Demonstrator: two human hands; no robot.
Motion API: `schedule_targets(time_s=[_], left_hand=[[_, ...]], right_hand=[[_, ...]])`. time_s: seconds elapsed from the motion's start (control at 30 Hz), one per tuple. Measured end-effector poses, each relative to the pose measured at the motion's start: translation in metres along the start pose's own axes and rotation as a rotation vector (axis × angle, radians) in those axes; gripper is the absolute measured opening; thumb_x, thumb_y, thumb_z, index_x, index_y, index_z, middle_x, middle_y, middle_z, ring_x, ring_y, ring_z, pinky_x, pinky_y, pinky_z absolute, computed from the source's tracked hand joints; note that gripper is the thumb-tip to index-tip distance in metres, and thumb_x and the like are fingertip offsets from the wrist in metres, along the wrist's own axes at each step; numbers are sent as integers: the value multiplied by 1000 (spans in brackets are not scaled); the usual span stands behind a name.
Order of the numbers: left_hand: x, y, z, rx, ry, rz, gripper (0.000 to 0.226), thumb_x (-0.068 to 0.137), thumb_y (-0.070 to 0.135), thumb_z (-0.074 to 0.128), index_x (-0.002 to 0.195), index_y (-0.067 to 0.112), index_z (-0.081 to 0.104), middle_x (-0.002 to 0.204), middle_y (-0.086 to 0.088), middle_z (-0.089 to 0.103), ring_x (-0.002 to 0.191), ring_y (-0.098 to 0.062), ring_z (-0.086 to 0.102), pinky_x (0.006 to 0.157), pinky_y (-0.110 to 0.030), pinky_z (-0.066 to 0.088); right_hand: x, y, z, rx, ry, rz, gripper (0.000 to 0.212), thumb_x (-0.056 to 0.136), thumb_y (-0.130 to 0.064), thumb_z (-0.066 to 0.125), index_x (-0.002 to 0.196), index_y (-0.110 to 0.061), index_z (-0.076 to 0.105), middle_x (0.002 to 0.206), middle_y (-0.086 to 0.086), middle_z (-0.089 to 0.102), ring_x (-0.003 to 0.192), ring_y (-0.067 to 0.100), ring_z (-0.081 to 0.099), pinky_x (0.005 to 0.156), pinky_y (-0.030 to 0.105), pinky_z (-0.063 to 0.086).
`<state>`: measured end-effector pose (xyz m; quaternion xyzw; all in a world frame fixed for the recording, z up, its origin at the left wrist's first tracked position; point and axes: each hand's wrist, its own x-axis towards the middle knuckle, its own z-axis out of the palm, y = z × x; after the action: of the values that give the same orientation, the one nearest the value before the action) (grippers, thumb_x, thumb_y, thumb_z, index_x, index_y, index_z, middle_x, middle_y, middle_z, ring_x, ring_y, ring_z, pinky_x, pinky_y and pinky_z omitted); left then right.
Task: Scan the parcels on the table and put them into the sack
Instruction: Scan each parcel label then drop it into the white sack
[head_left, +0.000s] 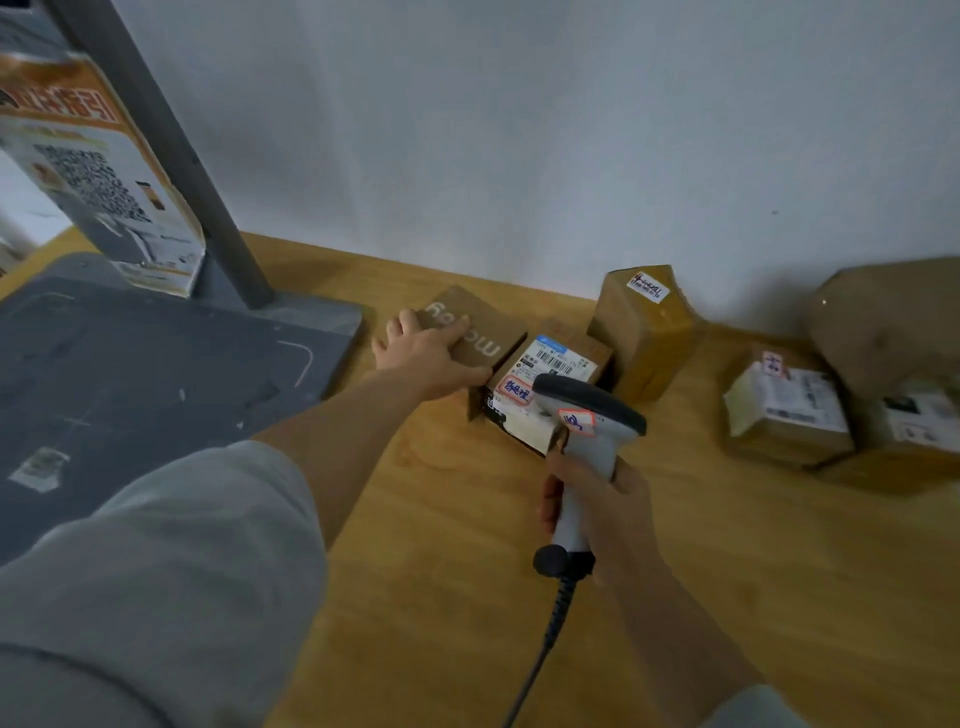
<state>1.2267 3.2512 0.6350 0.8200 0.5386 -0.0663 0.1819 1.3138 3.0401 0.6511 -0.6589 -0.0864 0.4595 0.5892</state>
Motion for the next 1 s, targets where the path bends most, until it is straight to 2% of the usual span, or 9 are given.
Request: schedule_targets(time_s=[0.17, 0.4, 0.57, 0.63, 0.73, 0.83, 0.9, 0.97, 1.0], left_hand=[[-91, 17, 29, 87, -89, 63, 94, 70, 77, 59, 147, 53, 10, 157, -12, 1, 144, -35, 4, 115, -59, 9], [-242, 16, 61, 33, -174, 77, 92, 71, 71, 64, 147, 52, 16, 155, -11, 2, 142, -33, 9, 117, -48, 16], [-327, -12, 74, -33, -201, 64, 89, 69, 63, 71, 144, 53, 24, 156, -7, 5, 144, -28, 10, 117, -45, 19], [-348, -27, 73, -161, -217, 6, 89, 69, 56, 75, 145, 47, 30, 153, -8, 16, 141, -27, 21, 115, -42, 27], [-375, -43, 66, -695, -249, -106, 79, 73, 39, 78, 143, 25, 43, 137, -5, 49, 122, -22, 50, 100, -34, 43], [-393, -61, 60, -911, -158, -218, 59, 79, 45, 68, 129, 17, 59, 104, 0, 66, 104, -21, 61, 81, -25, 42], [-400, -66, 58, -907, -74, -275, 38, 93, 34, 58, 128, 19, 60, 106, -2, 66, 96, -16, 59, 79, -24, 42], [-401, -68, 59, -832, 48, -269, 47, 96, 21, 53, 142, 26, 45, 118, -2, 63, 99, -15, 58, 85, -25, 44], [-401, -66, 59, -764, 98, -236, 54, 96, 17, 50, 146, 32, 36, 116, 0, 60, 96, -13, 58, 81, -24, 45]], right_hand=[[-60, 9, -43, 20, 32, 8, 8, 86, -1, 64, 80, 2, 59, 60, 13, 58, 45, 20, 53, 43, 28, 45], [-138, 21, -75, 41, -19, 91, 17, 88, -5, 64, 72, 0, 60, 56, 12, 59, 42, 20, 54, 45, 27, 45], [-186, 40, -88, 15, -111, 119, 10, 86, -5, 65, 82, 0, 58, 56, 12, 60, 42, 20, 54, 43, 26, 46], [-202, 48, -92, 7, -127, 116, 11, 87, -4, 65, 81, 1, 57, 57, 13, 60, 41, 20, 54, 42, 26, 46], [-220, 57, -97, -18, -138, 114, 13, 87, -5, 65, 78, 2, 58, 57, 12, 60, 40, 19, 54, 43, 26, 47], [-233, 65, -100, -45, -170, 127, 12, 87, -5, 64, 79, 2, 58, 55, 11, 60, 41, 19, 54, 43, 26, 47], [-240, 70, -101, -43, -181, 142, 11, 87, -5, 65, 81, 1, 57, 55, 11, 60, 41, 18, 54, 43, 25, 46], [-245, 73, -101, -48, -185, 147, 11, 86, -5, 66, 81, 0, 57, 57, 11, 60, 41, 18, 55, 44, 25, 46], [-248, 74, -101, -53, -187, 146, 11, 86, -5, 66, 81, 0, 58, 57, 11, 60, 41, 18, 55, 44, 25, 47]])
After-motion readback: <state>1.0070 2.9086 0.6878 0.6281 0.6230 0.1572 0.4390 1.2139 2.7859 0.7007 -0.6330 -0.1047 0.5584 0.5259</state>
